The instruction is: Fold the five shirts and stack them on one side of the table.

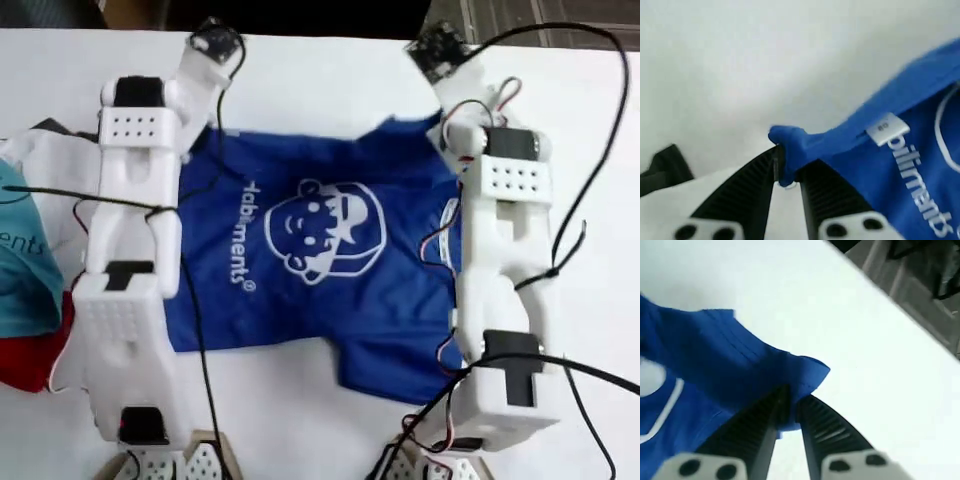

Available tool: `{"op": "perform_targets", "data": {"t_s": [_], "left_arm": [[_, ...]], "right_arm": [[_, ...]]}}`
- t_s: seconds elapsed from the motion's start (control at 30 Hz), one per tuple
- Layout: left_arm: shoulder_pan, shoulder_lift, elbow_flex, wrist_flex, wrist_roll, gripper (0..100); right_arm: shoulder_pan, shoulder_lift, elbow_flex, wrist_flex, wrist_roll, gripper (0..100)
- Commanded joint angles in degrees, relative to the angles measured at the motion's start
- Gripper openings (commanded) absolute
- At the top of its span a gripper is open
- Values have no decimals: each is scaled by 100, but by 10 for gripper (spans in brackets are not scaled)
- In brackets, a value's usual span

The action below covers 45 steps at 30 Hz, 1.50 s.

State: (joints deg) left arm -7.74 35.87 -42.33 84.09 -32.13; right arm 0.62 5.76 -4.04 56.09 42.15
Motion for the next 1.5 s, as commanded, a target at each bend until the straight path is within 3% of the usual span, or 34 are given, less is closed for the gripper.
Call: {"op": "perform_targets", "data": {"t_s": [0.0,0.2,0.33,0.57,0.93,1.27,1.47], "left_arm": [[-70,149,-338,738,-360,24],[-97,325,-347,1635,-563,24],[-123,132,-198,1820,-527,24],[-176,-1046,1569,1793,-580,24],[-185,-3437,5367,818,-747,24],[-220,-4510,7002,519,-923,24],[-747,-4510,7793,-70,-1108,24]], "right_arm": [[-127,40,-308,611,-9,22],[-119,22,-308,1807,0,22],[-136,22,-308,2607,0,22],[-145,-980,176,3486,0,22],[31,-3960,3288,3319,686,22],[479,-5402,4993,3108,1222,22],[620,-5622,5662,2993,1222,22]]}}
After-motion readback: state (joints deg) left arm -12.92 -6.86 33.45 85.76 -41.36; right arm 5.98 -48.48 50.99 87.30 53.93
